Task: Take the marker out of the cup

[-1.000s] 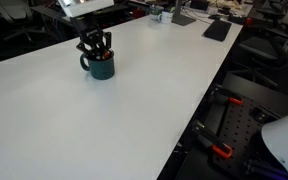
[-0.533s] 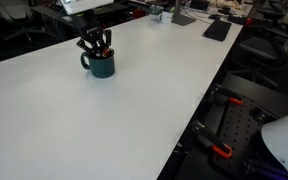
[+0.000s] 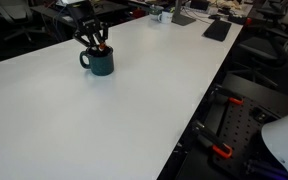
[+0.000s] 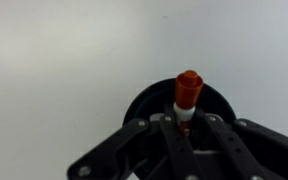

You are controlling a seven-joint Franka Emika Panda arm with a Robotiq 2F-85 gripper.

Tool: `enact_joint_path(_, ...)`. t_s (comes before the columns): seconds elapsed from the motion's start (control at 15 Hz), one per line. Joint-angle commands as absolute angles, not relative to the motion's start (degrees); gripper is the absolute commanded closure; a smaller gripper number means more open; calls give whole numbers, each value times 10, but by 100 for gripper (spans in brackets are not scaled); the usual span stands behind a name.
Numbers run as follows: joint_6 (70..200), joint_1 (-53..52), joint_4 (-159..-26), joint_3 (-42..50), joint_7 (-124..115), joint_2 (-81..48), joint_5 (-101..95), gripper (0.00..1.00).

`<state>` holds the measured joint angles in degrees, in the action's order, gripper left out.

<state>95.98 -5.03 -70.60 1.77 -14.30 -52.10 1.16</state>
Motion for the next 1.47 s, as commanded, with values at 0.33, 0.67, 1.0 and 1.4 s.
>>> enact_joint_path(0.33,1027,-28,-811,0,-50,-401,22,95)
enact_joint_path(0.67,1097,-5,-881,12,-78,-351,36,95)
enact_joint_path(1.0,1179,10,-940,50,-176,-357,45,95)
enact_joint_path(1.4,1235,3,-972,84,-269,-394,30,95)
